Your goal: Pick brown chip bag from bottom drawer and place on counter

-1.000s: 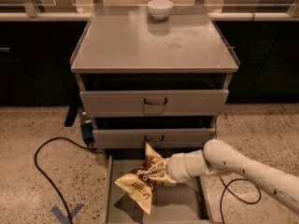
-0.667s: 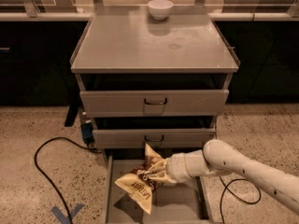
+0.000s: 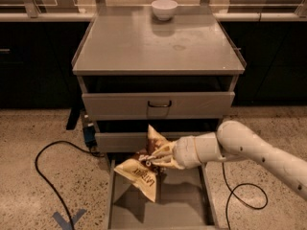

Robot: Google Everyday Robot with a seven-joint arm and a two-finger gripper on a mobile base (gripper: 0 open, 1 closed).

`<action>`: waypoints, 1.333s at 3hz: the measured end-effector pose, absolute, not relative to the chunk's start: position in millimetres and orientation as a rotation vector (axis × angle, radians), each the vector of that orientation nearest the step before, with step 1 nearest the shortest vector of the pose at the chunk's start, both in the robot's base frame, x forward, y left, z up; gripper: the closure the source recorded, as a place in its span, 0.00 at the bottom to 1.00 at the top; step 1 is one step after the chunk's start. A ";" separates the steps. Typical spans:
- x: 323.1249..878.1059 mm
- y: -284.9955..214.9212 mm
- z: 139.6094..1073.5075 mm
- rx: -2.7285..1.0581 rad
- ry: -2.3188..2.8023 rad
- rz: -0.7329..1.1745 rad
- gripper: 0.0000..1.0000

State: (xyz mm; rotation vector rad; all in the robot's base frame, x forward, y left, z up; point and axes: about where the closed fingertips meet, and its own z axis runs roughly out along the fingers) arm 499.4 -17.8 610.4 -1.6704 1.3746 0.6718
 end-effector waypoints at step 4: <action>515.9 22.1 883.6 -1.695 0.907 0.615 1.00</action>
Offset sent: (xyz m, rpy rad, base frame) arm 0.0003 0.0104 0.2742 0.2221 -0.3270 0.1495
